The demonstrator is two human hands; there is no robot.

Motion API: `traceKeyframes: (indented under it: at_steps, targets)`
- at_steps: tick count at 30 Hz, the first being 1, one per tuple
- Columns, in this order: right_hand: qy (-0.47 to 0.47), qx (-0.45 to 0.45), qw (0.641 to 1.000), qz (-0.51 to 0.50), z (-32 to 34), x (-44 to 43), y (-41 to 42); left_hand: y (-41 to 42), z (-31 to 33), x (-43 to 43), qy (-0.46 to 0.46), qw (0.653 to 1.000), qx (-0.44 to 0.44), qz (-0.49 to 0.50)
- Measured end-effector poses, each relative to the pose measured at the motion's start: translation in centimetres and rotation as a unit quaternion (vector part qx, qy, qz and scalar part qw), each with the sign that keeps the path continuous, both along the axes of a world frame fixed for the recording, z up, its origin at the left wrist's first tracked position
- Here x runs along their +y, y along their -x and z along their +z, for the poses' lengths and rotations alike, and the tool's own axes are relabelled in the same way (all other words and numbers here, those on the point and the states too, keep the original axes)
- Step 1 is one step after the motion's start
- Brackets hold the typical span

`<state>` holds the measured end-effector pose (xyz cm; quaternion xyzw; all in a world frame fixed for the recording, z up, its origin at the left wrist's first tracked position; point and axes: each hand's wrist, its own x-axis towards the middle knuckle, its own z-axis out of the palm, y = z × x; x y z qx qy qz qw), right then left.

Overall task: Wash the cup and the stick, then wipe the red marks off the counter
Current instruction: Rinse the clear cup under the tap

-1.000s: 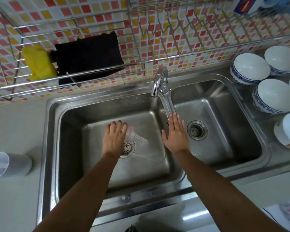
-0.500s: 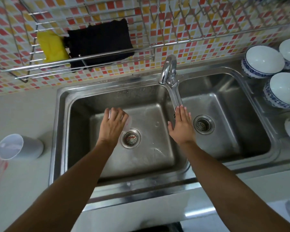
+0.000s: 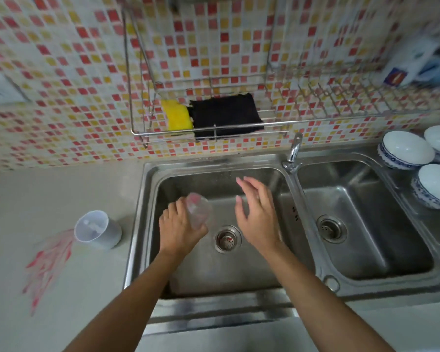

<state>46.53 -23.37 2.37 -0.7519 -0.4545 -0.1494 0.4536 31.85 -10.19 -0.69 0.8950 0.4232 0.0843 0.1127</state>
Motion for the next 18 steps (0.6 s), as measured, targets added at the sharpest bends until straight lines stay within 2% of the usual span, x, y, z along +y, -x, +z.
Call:
traceKeyframes:
  at_steps: [2, 4, 6, 9, 13, 15, 18]
  targets:
    - [-0.071, -0.044, 0.996, 0.039, 5.5, 2.7, 0.7, 0.7, 1.3, 0.7, 0.009, 1.0, -0.019, 0.01]
    - [-0.082, -0.072, 0.992, 0.066, 10.0, 5.8, 0.8, 1.1, 2.5, 1.4, 0.023, 0.999, -0.038, 0.019]
    - [-0.025, -0.08, 0.994, 0.067, 13.6, 9.0, 0.5, 1.4, 3.7, 2.2, 0.036, 0.997, -0.055, 0.029]
    - [0.145, -0.027, 0.987, 0.066, 16.5, 14.1, -0.6, 1.8, 4.6, 3.5, 0.042, 0.996, -0.074, 0.024]
    - [0.347, 0.045, 0.934, 0.066, 17.1, 19.6, -2.0, 2.5, 5.7, 5.0, 0.053, 0.992, -0.114, 0.03]
    - [0.373, 0.053, 0.925, 0.057, 16.7, 21.2, -2.1, 2.7, 6.0, 5.8, 0.055, 0.99, -0.125, 0.027]
    - [0.35, 0.044, 0.935, 0.037, 16.3, 22.2, -1.9, 3.4, 6.2, 6.8, 0.092, 0.982, -0.166, 0.023]
